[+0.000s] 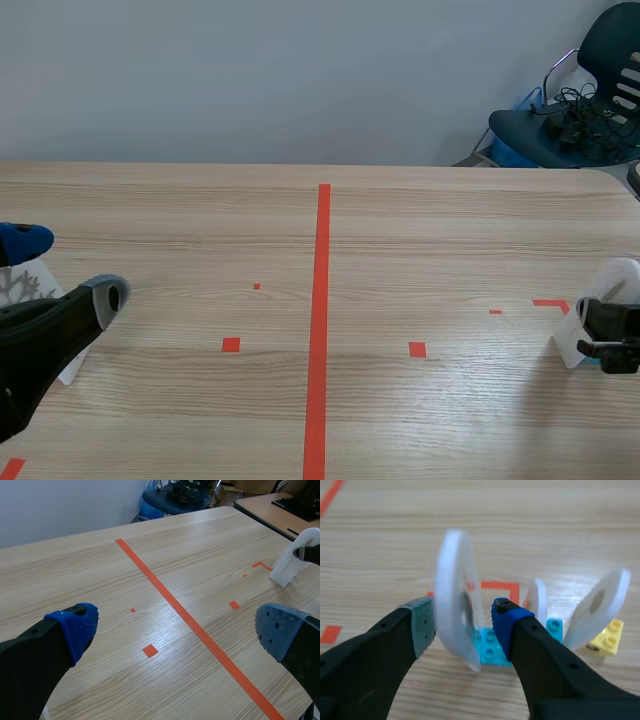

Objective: Do the leaf sorting experiment

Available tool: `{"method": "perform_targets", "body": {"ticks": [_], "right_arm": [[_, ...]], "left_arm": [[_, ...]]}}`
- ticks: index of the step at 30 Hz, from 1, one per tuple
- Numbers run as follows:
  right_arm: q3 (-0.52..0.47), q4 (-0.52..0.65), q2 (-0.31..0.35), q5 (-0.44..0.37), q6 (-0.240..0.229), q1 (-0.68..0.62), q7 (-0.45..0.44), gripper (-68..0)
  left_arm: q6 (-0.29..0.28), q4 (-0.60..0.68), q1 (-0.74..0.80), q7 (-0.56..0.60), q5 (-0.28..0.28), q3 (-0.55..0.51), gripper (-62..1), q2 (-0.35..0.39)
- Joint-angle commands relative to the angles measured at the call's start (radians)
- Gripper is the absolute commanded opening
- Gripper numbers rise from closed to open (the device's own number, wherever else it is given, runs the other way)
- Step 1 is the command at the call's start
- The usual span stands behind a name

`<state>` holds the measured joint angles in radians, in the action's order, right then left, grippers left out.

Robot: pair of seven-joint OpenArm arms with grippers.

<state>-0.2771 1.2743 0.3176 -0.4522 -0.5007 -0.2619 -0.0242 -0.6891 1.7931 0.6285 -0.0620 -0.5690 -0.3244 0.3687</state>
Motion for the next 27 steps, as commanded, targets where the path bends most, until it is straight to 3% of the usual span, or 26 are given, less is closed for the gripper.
{"method": "perform_targets", "body": {"ticks": [1, 5, 9, 13, 16, 21, 27], "right_arm": [[-0.037, 0.079, 0.034, -0.042, -0.029, 0.012, -0.013, -39.4], [-0.078, 0.213, 0.049, -0.128, -0.078, 0.010, 0.087, -34.0], [-0.085, 0.373, 0.090, -0.215, -0.118, -0.005, 0.194, -23.5], [-0.085, 0.557, 0.151, -0.209, -0.101, -0.056, 0.250, -10.2], [-0.084, 0.681, 0.190, -0.216, -0.055, -0.143, 0.241, 0.1], [-0.084, 0.816, 0.220, -0.287, -0.034, -0.309, 0.239, 0.4], [-0.047, 0.824, 0.220, -0.322, -0.035, -0.367, 0.260, 0.4]], "left_arm": [[-0.002, 0.026, 0.000, 0.019, -0.014, 0.000, 1.4, 0.000], [-0.002, 0.026, 0.000, 0.020, -0.014, 0.000, 1.4, 0.000], [-0.002, 0.026, 0.000, 0.020, -0.014, 0.000, 1.4, 0.000], [-0.002, 0.026, 0.000, 0.020, -0.014, 0.000, 1.4, 0.000], [-0.002, 0.026, 0.000, 0.020, -0.014, 0.000, 1.4, 0.001], [-0.002, 0.026, 0.000, 0.019, -0.014, 0.000, 1.4, 0.001], [-0.002, 0.026, 0.000, 0.020, -0.015, 0.000, 1.4, 0.001]]}}
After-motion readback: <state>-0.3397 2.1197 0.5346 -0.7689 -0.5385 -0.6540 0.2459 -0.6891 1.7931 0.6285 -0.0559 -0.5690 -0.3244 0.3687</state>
